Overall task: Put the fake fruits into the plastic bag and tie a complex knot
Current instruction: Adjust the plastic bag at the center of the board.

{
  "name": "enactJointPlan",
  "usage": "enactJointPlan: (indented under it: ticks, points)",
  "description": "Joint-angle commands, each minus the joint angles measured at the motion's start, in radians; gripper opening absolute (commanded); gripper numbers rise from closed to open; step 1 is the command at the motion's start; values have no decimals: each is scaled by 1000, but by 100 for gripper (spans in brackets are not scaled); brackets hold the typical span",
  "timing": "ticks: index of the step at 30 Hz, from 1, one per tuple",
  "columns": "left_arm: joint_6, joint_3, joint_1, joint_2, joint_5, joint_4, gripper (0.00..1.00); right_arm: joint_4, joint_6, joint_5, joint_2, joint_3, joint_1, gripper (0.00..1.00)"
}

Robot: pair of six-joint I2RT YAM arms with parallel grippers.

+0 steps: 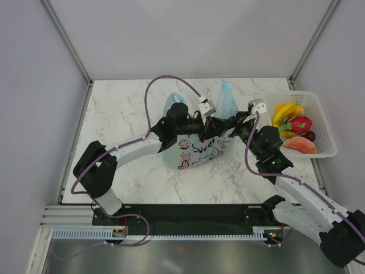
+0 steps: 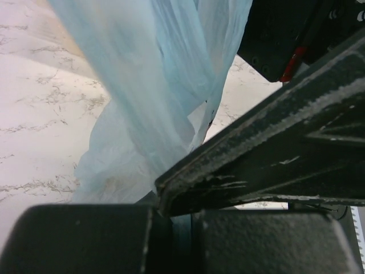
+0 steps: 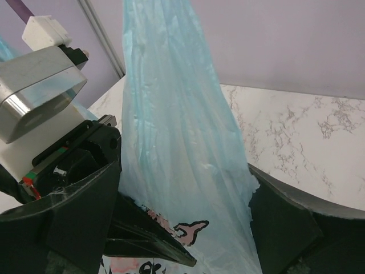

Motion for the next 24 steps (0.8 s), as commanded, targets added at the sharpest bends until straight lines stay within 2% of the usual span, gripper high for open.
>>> enactJointPlan:
  ticks: [1,5,6,8,9,11,12,17,20,24]
  points:
    - [-18,4,-5,-41,13,61,2,71,27,-2,24,-5,-2,91]
    - [-22,13,-5,-39,7,61,3,101,38,-8,32,-23,-2,71]
    - [-24,13,-5,-39,8,59,4,106,38,-25,35,-26,-2,61]
    - [-27,19,-5,-38,1,53,6,108,33,-39,51,-22,-2,51]
    - [-27,21,-6,-36,-4,50,7,108,33,-42,57,-19,-2,40]
    - [-24,30,-6,-35,-4,35,13,112,33,-42,63,-19,-2,33]
    - [-22,34,-5,-35,-7,27,16,112,32,-41,63,-19,-2,23]
    - [-18,33,-5,-68,-54,-20,52,95,17,-15,41,-22,-2,3]
    - [-24,36,-5,-104,-96,-82,67,86,10,-4,28,-23,-2,0]
    - [-50,53,-3,-156,-139,-169,74,83,6,4,18,-30,-2,0]
